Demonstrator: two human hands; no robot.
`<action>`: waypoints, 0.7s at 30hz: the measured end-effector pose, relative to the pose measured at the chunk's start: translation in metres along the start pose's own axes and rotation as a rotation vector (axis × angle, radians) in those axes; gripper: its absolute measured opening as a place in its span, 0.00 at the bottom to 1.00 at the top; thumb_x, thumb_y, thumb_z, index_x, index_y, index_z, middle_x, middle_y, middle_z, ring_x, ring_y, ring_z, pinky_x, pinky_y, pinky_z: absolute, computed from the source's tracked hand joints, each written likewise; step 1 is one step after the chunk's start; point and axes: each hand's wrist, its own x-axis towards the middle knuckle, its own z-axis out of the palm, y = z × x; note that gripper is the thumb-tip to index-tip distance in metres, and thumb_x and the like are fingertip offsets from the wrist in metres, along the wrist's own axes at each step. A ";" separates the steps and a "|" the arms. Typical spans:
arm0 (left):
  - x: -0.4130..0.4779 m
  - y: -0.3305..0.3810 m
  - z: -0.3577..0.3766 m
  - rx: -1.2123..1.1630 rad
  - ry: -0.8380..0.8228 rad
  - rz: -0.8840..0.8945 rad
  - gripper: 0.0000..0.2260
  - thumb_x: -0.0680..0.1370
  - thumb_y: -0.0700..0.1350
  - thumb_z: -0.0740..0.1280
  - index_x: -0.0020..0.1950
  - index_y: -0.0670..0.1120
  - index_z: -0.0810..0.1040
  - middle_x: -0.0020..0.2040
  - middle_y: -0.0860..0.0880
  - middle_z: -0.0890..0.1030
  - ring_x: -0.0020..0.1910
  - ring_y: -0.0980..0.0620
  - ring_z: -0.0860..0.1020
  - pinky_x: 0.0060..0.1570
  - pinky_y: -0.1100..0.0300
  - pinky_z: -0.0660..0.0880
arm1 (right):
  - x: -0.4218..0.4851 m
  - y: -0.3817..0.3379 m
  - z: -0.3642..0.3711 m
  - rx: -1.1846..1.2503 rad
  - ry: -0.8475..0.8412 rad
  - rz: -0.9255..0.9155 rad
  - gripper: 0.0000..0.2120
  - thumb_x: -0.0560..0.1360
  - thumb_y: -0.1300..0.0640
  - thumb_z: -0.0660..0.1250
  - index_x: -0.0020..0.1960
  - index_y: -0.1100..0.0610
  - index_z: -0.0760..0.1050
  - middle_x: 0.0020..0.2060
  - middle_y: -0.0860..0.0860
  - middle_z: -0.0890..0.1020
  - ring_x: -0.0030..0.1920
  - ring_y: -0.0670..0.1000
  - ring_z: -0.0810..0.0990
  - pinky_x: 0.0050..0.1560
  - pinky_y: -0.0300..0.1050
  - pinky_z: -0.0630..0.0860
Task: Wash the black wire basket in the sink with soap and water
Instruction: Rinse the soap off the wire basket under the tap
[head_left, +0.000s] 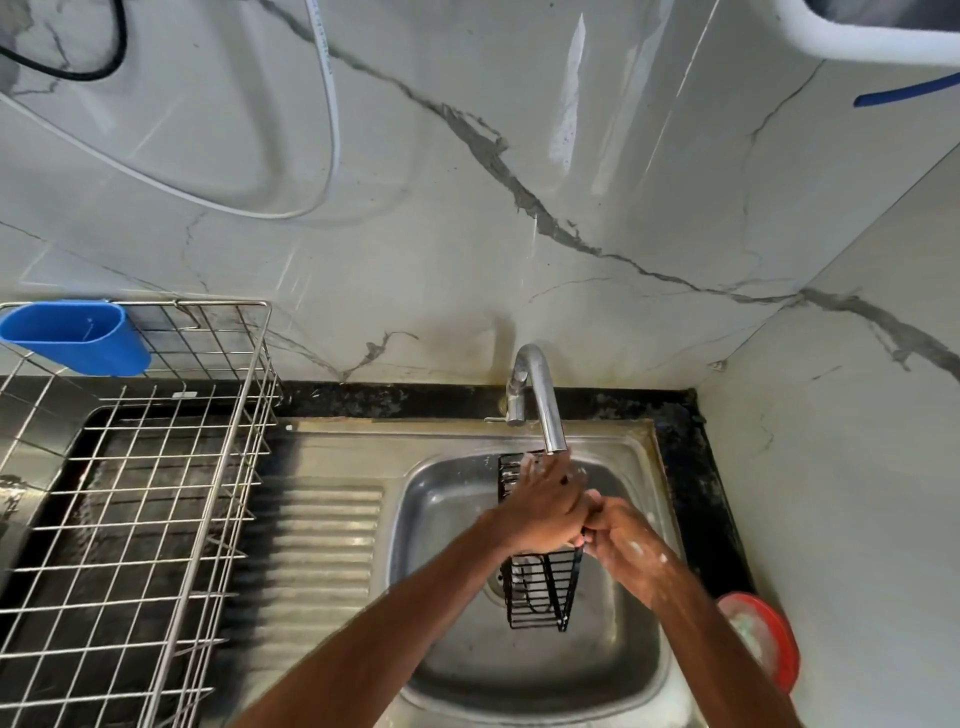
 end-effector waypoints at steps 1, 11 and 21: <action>-0.004 0.005 -0.005 0.025 0.049 0.053 0.37 0.80 0.59 0.36 0.77 0.38 0.66 0.83 0.36 0.55 0.84 0.38 0.48 0.78 0.31 0.43 | -0.001 0.001 -0.002 0.010 0.023 -0.008 0.12 0.77 0.74 0.53 0.47 0.68 0.75 0.39 0.60 0.77 0.35 0.52 0.77 0.40 0.46 0.75; 0.010 -0.027 -0.028 0.153 0.070 0.316 0.16 0.84 0.42 0.58 0.59 0.33 0.81 0.61 0.31 0.81 0.72 0.30 0.72 0.73 0.33 0.65 | -0.011 0.002 -0.008 0.065 -0.035 -0.026 0.12 0.80 0.70 0.58 0.59 0.72 0.77 0.50 0.66 0.83 0.32 0.48 0.77 0.43 0.45 0.77; -0.012 -0.037 -0.010 -0.005 0.273 0.088 0.17 0.87 0.45 0.54 0.60 0.37 0.79 0.61 0.34 0.81 0.66 0.33 0.79 0.74 0.34 0.59 | -0.011 0.005 -0.005 -0.059 -0.015 -0.061 0.12 0.81 0.68 0.60 0.57 0.70 0.80 0.51 0.67 0.84 0.34 0.50 0.76 0.37 0.39 0.76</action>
